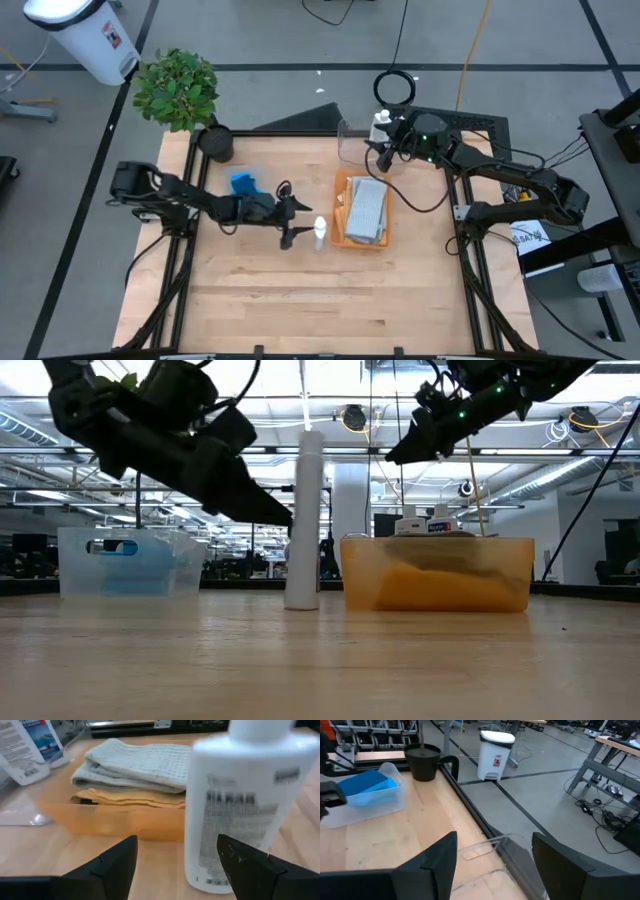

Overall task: Pick & Place Kitchen Items
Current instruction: Put the white plastic restorer bottle into the transparent bin

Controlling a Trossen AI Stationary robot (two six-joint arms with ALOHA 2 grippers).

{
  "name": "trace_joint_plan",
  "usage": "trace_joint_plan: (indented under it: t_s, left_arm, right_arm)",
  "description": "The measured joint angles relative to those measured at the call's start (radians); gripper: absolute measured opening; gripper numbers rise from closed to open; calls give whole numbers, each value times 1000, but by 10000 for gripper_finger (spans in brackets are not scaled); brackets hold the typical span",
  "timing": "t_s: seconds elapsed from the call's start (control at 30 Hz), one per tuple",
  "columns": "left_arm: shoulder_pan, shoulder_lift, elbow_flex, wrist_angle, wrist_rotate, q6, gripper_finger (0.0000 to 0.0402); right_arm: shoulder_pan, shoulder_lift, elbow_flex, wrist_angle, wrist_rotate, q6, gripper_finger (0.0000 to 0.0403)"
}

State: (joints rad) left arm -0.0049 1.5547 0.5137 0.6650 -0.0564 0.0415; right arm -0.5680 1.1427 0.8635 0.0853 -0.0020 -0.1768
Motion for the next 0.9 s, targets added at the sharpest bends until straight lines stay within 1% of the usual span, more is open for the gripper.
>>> trace_joint_plan:
  t_s: [0.03, 0.07, 0.17, 0.23, 0.5, 0.7, 0.8, 0.87, 0.9]
  left_arm:
    - [3, 12, 7, -1, 3, 9, 278]
    - [7, 23, 17, -1, 27, 12, 278]
    - [24, 33, 33, -5, 141, 28, 278]
    - [30, 32, 42, 5, 182, 28, 278]
    - [33, 22, 40, -1, 187, -4, 278]
    - [22, 22, 40, -14, 187, -70, 278]
    - [19, 20, 40, -21, 187, -72, 278]
    - [10, 1, 47, -63, 181, -73, 278]
    - [3, -9, 66, -116, 175, -70, 278]
  right_arm:
    - [5, 0, 0, 0, 0, 0, 224]
    - [8, 0, 0, 0, 0, -1, 223]
    - [16, 0, 0, 0, 0, -3, 220]
    - [17, 0, 0, 0, 0, -3, 220]
    - [17, 0, 0, -8, -1, 0, 220]
    - [17, 0, 0, -8, -1, 0, 217]
    - [17, 0, 0, -8, -1, 0, 219]
    - [17, 0, 0, -8, -1, 0, 219]
    - [17, 0, 0, -8, -2, 0, 219]
